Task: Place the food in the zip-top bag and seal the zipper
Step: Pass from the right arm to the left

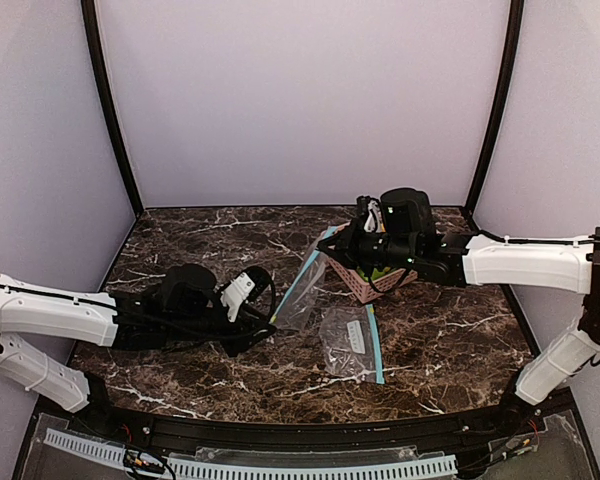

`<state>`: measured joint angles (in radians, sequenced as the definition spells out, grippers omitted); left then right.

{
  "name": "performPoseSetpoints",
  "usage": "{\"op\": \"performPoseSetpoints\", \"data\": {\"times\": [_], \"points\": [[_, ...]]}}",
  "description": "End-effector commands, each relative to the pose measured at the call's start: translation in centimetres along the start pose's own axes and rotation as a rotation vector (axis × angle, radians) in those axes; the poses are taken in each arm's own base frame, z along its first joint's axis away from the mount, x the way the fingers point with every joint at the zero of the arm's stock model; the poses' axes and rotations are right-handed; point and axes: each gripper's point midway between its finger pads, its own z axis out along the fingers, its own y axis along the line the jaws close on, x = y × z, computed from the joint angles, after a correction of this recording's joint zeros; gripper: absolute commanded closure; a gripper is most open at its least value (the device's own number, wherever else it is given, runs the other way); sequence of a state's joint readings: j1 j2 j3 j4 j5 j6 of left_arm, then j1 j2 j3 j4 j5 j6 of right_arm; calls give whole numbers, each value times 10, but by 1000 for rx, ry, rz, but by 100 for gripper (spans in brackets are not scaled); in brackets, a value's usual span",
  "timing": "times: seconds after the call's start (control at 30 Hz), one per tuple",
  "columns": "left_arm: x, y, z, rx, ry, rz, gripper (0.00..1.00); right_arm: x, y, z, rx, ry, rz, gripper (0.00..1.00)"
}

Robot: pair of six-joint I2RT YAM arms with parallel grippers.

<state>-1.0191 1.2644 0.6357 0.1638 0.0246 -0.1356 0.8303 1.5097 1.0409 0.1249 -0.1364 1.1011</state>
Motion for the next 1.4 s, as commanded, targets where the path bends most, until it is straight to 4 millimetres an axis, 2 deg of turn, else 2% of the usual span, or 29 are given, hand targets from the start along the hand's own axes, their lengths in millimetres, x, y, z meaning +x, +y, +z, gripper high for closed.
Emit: {"op": "performPoseSetpoints", "data": {"times": [0.0, 0.33, 0.53, 0.57, 0.6, 0.63, 0.67, 0.7, 0.73, 0.77, 0.8, 0.83, 0.87, 0.9, 1.0, 1.17, 1.27, 1.37], "points": [[-13, -3, 0, 6, -30, -7, 71, -5, 0, -3, -4, -20, 1, 100], [-12, -1, -2, -7, -21, -9, 99, -4, -7, -4, 11, -21, 5, 100], [-16, -4, -10, 2, 14, 22, 99, -2, -15, -10, 13, -8, -13, 100], [-23, -8, -12, 20, 10, 30, 99, -2, -17, -13, 14, -9, -28, 100], [-18, -9, -15, 26, 44, 48, 99, -5, -16, -17, 8, -16, -54, 98], [-26, -14, -18, 49, 39, 57, 99, -8, -15, -23, 4, -27, -81, 94], [-20, -15, -21, 56, 83, 76, 99, -14, -13, -32, 1, -47, -115, 89], [-30, -20, -24, 87, 77, 97, 99, -18, -12, -41, 5, -66, -149, 81], [-23, -25, -27, 122, 128, 99, 99, -23, -11, -49, 13, -85, -183, 74], [-33, -26, -30, 136, 122, 116, 99, -27, -12, -58, 26, -103, -216, 63], [-34, -31, -34, 175, 149, 119, 99, -31, -12, -66, 40, -119, -244, 56], [-34, -26, -35, 181, 161, 120, 99, -34, -12, -73, 55, -130, -276, 53], [-35, -30, -39, 225, 180, 112, 99, -36, -14, -79, 74, -131, -306, 48], [-36, -26, -40, 238, 180, 109, 99, -37, -14, -85, 88, -128, -341, 45], [-41, -37, -50, 351, 185, 113, 99, -37, -7, -101, 110, -113, -458, 38], [-41, -46, -56, 434, 237, 178, 99, -44, 2, -135, 165, -131, -589, 24], [-44, -55, -63, 492, 247, 195, 99, -31, 22, -143, 72, -73, -690, 20], [-49, -69, -73, 589, 242, 209, 99, -13, 38, -142, -35, 23, -755, 20]]}}
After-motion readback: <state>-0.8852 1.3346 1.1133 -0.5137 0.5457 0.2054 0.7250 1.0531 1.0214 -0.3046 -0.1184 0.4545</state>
